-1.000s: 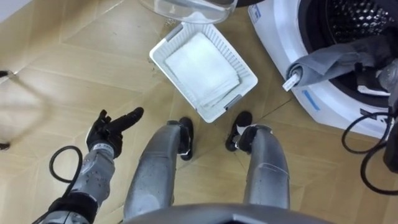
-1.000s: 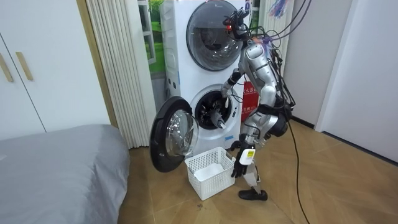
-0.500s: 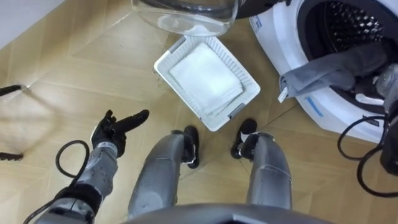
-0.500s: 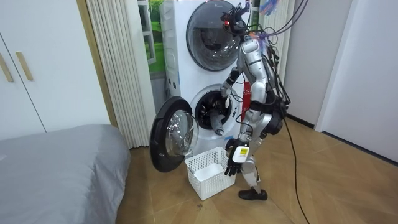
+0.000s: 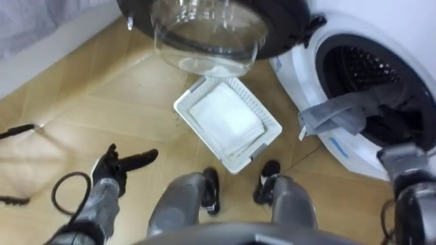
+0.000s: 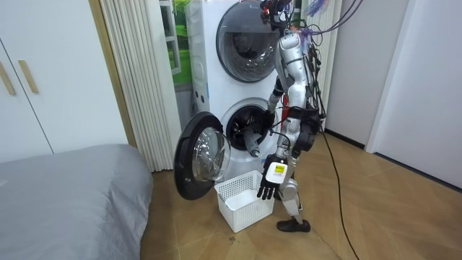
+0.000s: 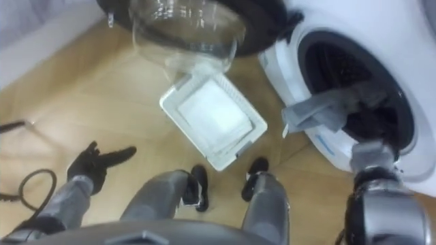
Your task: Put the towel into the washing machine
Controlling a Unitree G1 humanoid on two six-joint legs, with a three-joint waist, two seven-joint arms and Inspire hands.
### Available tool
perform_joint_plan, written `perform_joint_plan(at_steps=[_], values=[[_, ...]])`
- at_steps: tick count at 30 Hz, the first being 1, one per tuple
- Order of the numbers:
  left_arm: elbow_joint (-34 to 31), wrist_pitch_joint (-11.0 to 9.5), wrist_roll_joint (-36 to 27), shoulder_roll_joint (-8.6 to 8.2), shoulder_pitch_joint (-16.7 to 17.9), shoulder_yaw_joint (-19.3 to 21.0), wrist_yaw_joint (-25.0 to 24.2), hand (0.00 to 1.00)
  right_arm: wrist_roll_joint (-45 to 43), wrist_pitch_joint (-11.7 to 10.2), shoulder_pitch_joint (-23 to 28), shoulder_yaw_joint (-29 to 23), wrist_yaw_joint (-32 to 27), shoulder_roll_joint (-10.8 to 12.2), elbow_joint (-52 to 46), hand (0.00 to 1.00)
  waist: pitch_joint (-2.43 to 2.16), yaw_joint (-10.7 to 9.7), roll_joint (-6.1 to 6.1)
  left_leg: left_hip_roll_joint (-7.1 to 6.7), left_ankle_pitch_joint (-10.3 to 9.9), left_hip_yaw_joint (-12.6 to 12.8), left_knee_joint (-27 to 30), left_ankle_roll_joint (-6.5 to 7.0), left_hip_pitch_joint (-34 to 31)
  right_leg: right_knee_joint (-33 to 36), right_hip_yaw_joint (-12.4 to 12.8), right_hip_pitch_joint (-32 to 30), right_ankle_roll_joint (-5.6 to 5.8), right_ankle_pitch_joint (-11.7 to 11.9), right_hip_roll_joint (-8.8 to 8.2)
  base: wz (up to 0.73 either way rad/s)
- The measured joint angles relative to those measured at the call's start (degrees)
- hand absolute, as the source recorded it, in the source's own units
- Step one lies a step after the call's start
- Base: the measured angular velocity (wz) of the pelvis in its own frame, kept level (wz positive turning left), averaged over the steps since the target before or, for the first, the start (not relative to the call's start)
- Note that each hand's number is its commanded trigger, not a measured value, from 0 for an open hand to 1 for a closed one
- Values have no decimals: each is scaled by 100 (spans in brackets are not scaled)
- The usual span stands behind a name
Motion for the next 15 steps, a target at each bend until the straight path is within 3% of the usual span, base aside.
perform_joint_plan(at_steps=[5,9,15], values=[[24,14,578,9,454,66,-26,0,-1756,-64,858,509,553,195,5,0,-55,-187,-25,0,161,-29,-584,-137,795,-532,-110,782,5,41,131,1],[64,75,1068,-3,584,91,-95,0,-2631,-52,1297,694,973,576,-18,0,-109,-215,-122,66,226,-21,-1006,-240,1453,-892,-123,1387,4,41,304,-7],[62,97,1565,-155,742,281,-113,0,-3773,-52,1395,749,1343,731,-17,0,-104,-335,-119,103,266,-24,-1244,-307,2072,-1213,-144,2046,3,41,416,-1]])
